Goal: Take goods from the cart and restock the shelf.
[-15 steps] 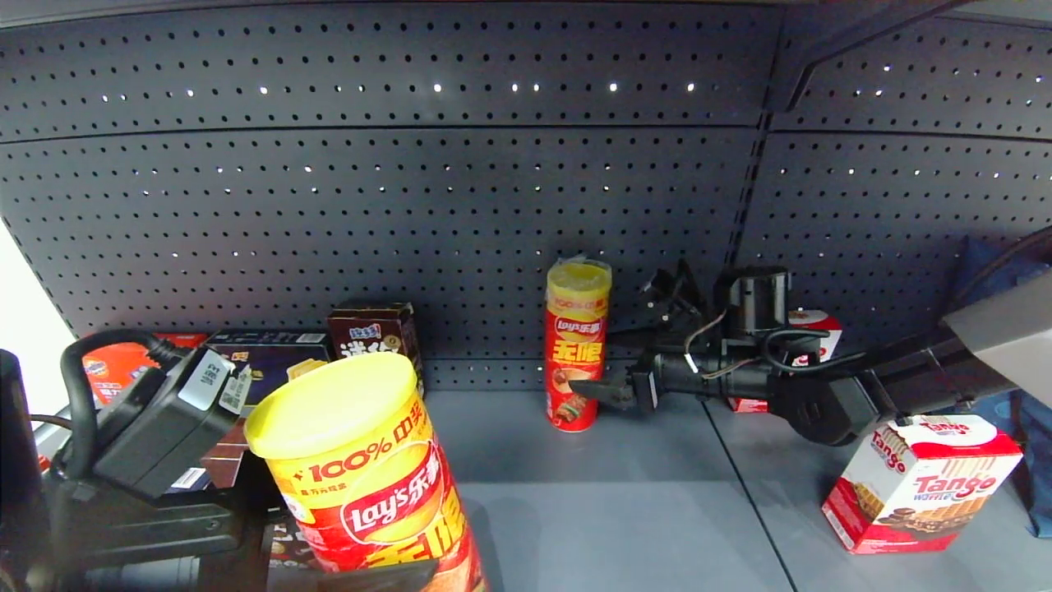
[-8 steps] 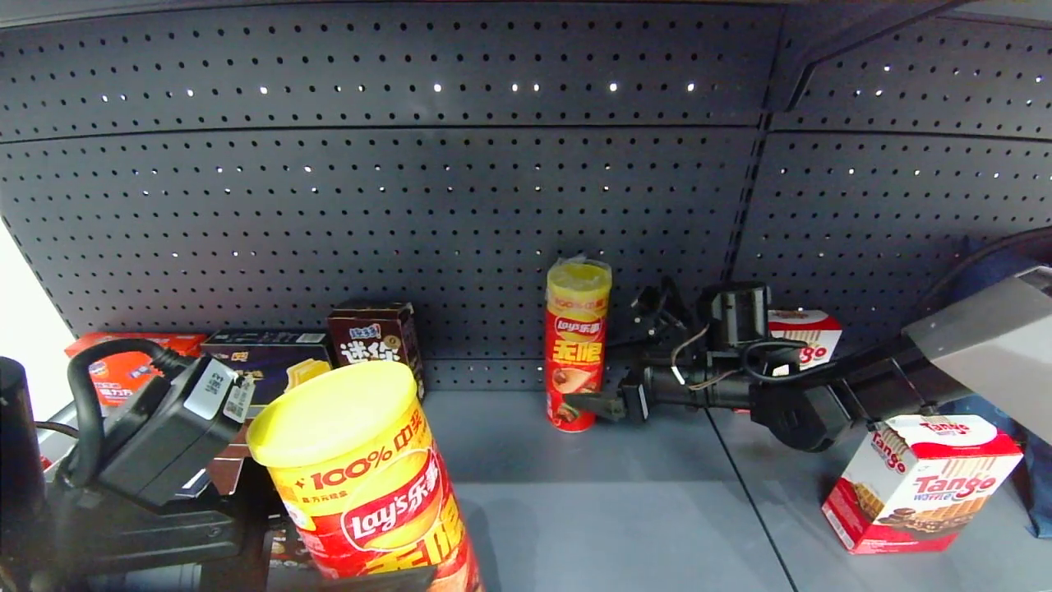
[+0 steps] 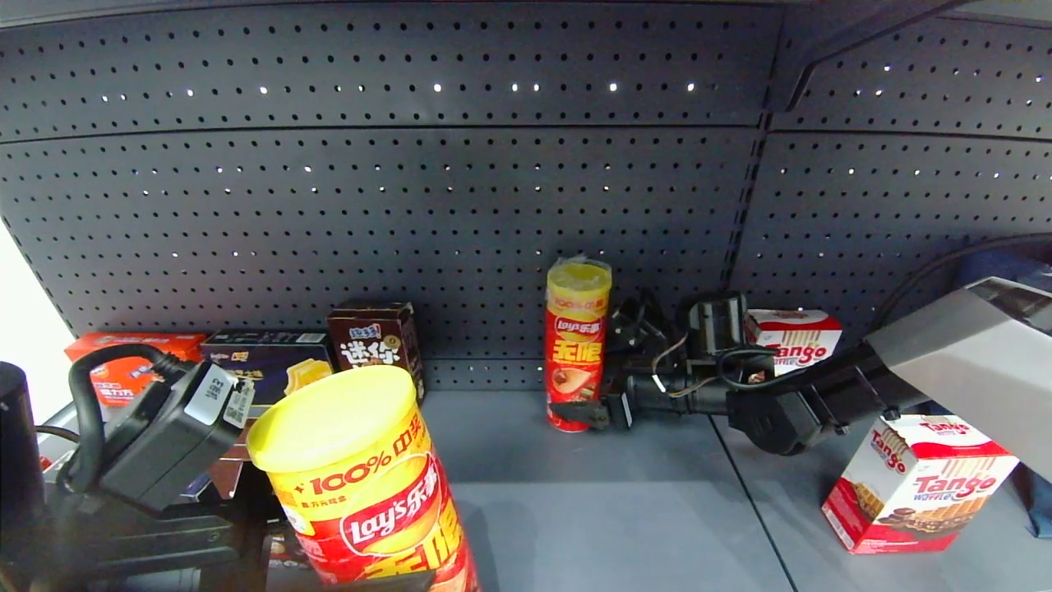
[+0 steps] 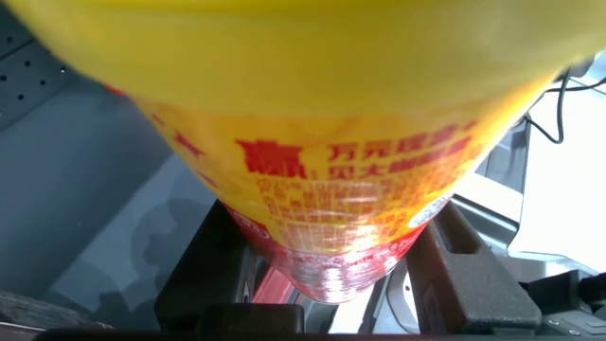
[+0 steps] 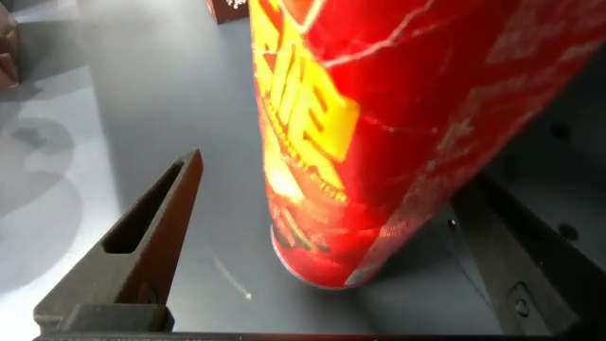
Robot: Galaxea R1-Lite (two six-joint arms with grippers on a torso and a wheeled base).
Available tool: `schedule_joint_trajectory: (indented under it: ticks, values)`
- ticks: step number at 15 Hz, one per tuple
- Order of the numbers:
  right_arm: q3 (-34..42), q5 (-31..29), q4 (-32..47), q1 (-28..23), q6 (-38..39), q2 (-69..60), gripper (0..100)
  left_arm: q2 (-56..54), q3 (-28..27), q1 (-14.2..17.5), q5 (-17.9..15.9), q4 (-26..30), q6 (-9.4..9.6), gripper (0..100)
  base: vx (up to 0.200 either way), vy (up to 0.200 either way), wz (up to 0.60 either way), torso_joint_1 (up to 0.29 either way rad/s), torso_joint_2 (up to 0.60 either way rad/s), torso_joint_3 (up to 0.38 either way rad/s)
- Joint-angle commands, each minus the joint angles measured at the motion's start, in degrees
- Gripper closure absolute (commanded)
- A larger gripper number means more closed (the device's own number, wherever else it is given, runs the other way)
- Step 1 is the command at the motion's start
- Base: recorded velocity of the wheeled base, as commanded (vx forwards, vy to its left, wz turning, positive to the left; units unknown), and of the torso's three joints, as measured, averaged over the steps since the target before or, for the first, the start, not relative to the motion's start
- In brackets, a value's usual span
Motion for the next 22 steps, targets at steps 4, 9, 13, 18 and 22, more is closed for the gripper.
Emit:
schedule_joint_trajectory:
  ticks: [4, 9, 13, 18, 22]
  values:
    - [-1.2, 0.0, 0.1, 0.2, 0.1, 0.8, 100, -0.1, 0.0, 0.0, 0.0, 0.0, 0.04, 100, 0.000, 0.000, 0.00, 0.000, 0.00, 0.000]
    - [-0.3, 0.0, -0.1, 0.6, 0.1, -0.5, 100, -0.2, 0.1, 0.0, 0.0, 0.0, -0.05, 100, 0.000, 0.000, 0.00, 0.000, 0.00, 0.000]
    - [2.4, 0.0, 0.3, 0.7, 0.1, -4.7, 100, -0.2, 0.1, 0.0, -0.1, 0.0, 0.04, 100, 0.000, 0.000, 0.00, 0.000, 0.00, 0.000]
    - [11.3, -0.1, 0.6, 3.1, 0.6, -15.0, 100, -2.1, 1.4, 0.0, 0.2, 0.1, -0.05, 100, 0.000, 0.000, 0.00, 0.000, 0.00, 0.000]
    - [19.4, -2.3, 0.4, 6.1, 0.8, -22.4, 100, -2.9, 1.8, -0.1, 0.3, 0.2, -0.13, 100, 0.000, 0.000, 0.00, 0.000, 0.00, 0.000]
